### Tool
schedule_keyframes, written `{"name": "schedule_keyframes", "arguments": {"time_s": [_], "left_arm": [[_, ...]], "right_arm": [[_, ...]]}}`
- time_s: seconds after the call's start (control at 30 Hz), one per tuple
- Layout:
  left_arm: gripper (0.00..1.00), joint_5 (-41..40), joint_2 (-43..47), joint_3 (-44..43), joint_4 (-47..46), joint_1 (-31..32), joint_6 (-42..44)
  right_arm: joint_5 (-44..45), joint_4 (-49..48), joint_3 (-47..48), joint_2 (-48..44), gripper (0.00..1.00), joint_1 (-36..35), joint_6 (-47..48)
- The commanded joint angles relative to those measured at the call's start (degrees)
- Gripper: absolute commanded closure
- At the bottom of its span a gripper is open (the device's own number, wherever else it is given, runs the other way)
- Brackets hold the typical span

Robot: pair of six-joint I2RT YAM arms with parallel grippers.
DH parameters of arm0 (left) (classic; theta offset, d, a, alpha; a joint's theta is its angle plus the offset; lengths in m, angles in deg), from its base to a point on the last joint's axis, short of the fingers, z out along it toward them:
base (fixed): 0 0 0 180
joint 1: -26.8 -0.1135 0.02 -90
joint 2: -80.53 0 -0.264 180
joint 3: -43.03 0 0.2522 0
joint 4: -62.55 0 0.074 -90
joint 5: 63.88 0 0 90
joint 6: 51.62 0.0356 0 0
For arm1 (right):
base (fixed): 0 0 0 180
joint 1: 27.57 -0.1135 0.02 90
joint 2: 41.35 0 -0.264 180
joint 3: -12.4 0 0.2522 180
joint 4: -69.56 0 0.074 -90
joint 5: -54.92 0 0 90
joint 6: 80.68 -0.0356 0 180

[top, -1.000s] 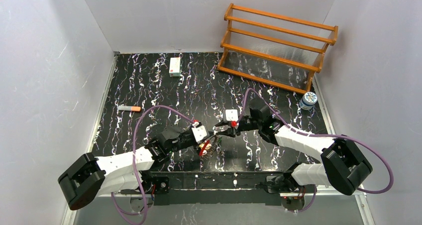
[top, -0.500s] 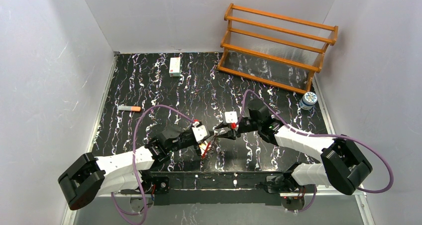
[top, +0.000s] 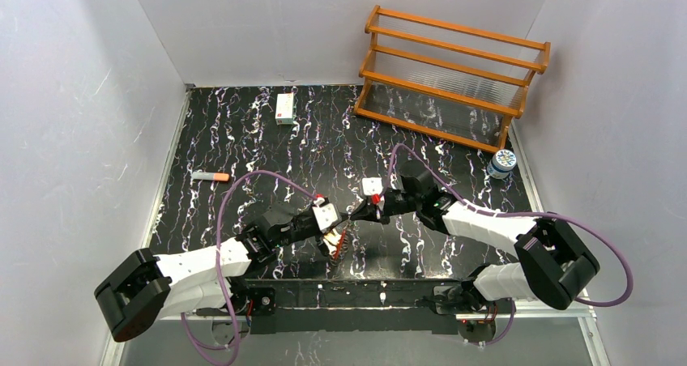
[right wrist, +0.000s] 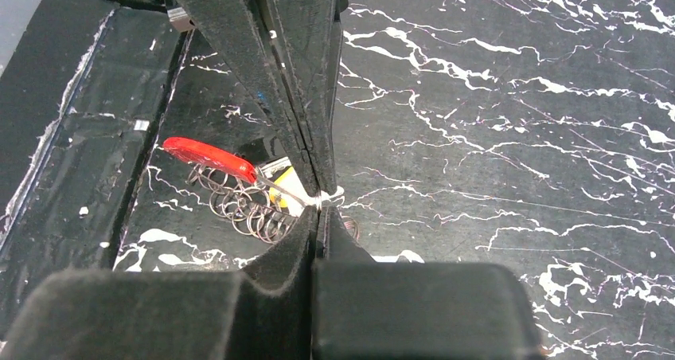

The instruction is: Put the keys on the keyring

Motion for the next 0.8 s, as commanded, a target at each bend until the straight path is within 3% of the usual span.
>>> {"name": "schedule_keyframes", "arguments": {"time_s": [0.0, 0.07, 0.13, 0.23, 0.5, 0.77], "left_arm": [[1.0, 3.07, 0.31, -2.03, -1.59, 0.2, 0.12], [0.95, 2.46, 0.78, -1.86, -1.49, 0.18, 0.06], [0.77, 0.9, 1.62, -1.64, -0.97, 0.18, 0.07], [0.65, -0.62, 3.61, -0.85, -0.63, 0.18, 0.41], [0.66, -5.37, 10.38, 2.81, -0.16, 0.18, 1.12], [0.65, -2.34, 10.56, 3.59, 2.14, 0.19, 0.89]], "right_arm": [[1.04, -4.93, 1.71, 0.15, 0.99, -0.26, -3.04], [1.58, -6.78, 0.79, -0.11, 0.99, -0.26, -4.36], [1.98, -9.39, -0.76, -0.62, 0.99, -0.18, -5.78], [2.06, -15.74, -3.54, -1.57, 0.99, -0.17, -9.26], [1.07, -29.85, -9.89, -1.27, 0.99, -0.15, -16.28], [-0.84, -37.94, -11.22, -0.12, 0.99, 0.18, -21.43]]}}
